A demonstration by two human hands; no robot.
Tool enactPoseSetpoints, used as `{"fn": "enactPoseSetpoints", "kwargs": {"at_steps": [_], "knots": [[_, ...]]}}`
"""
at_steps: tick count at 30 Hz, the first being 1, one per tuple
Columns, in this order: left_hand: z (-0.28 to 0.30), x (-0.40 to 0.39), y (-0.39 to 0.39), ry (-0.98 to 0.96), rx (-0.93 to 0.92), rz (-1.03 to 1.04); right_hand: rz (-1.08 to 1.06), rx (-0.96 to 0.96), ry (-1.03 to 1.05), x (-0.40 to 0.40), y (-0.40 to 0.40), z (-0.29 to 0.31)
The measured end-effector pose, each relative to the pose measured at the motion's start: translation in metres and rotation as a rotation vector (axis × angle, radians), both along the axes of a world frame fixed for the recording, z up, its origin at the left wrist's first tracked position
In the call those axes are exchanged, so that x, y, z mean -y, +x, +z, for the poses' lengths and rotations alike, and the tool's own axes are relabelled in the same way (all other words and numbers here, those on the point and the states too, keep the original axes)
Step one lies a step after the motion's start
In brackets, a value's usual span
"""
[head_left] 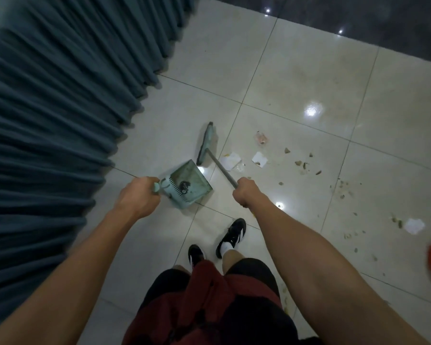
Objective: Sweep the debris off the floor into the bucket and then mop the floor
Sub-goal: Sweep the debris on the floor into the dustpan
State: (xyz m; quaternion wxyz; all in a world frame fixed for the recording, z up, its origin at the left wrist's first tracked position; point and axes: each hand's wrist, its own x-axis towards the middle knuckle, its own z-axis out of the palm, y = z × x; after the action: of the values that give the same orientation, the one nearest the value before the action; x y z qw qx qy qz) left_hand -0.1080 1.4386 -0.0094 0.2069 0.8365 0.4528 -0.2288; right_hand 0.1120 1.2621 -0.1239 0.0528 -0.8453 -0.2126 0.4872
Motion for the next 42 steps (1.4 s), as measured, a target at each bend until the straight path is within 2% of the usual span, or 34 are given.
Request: {"fn": "enactPoseSetpoints", "kwargs": {"at_steps": [6, 13, 25, 34, 42], "knots": [[-0.003, -0.009, 0.027, -0.02, 0.001, -0.031, 0.066, 0.034, -0.058, 0.006, 0.021, -0.009], [-0.009, -0.023, 0.038, -0.024, -0.014, -0.113, 0.085, 0.113, -0.154, 0.018, 0.01, -0.011], [-0.002, -0.041, 0.026, -0.076, 0.045, -0.269, -0.064, 0.212, -0.288, 0.087, -0.06, 0.003], [-0.003, 0.023, 0.043, -0.055, 0.045, -0.444, -0.237, 0.168, -0.34, 0.17, -0.1, 0.01], [-0.011, 0.131, 0.046, -0.01, 0.043, -0.586, -0.417, 0.15, -0.359, 0.301, -0.149, 0.017]]}}
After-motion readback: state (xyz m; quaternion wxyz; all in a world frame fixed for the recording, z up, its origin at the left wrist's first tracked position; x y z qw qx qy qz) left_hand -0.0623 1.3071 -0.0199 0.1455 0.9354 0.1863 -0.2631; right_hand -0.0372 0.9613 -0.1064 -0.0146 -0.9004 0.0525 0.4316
